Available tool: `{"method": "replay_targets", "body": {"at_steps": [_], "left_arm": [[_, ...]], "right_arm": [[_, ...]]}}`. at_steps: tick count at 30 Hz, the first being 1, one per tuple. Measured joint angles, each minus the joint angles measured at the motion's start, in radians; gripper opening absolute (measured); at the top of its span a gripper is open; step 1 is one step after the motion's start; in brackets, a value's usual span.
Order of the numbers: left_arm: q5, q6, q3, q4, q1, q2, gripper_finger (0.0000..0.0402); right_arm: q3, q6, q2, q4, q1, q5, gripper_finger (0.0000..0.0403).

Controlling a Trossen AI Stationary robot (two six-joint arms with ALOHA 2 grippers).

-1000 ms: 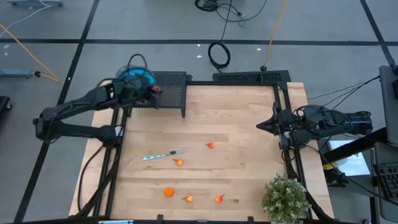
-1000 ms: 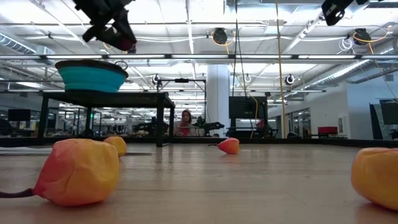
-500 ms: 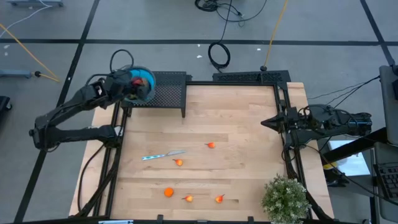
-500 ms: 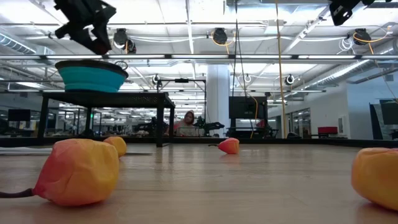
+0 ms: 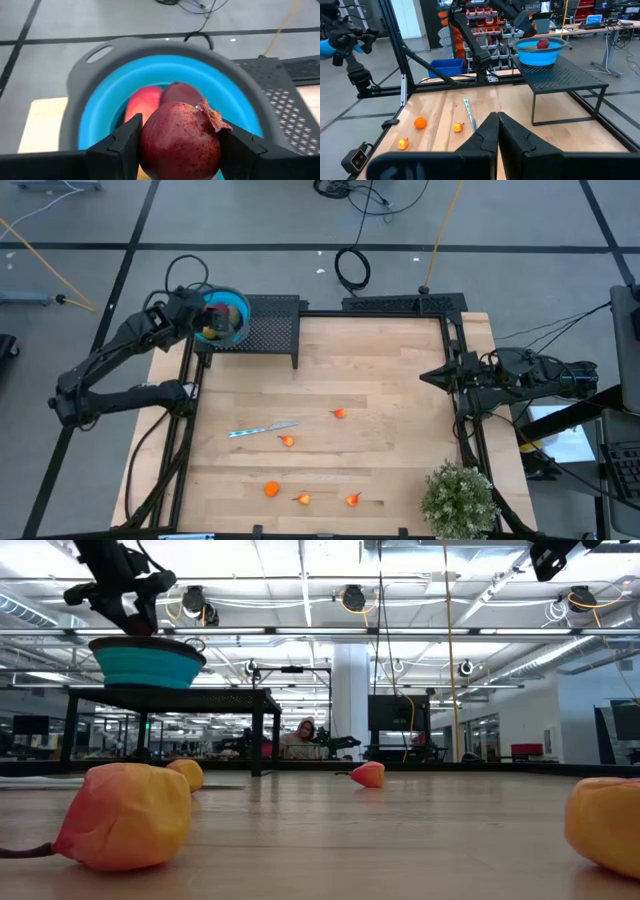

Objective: Pick & Place Fruit
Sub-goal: Put the pomegranate into the blue strainer bowl on the shelf

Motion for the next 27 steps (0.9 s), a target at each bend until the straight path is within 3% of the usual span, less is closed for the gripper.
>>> {"method": "replay_targets", "body": {"at_steps": [18,27], "left_arm": [[0.057,-0.016,0.000,-0.098,0.080,0.007,0.0202],[0.083,-0.015,0.000,-0.097,0.107,0.073,0.0202]], "right_arm": [[0.002,-0.044,0.000,-0.023,0.000,0.016,0.0000],[0.002,-0.054,0.000,-0.052,0.000,0.016,0.0000]]}}
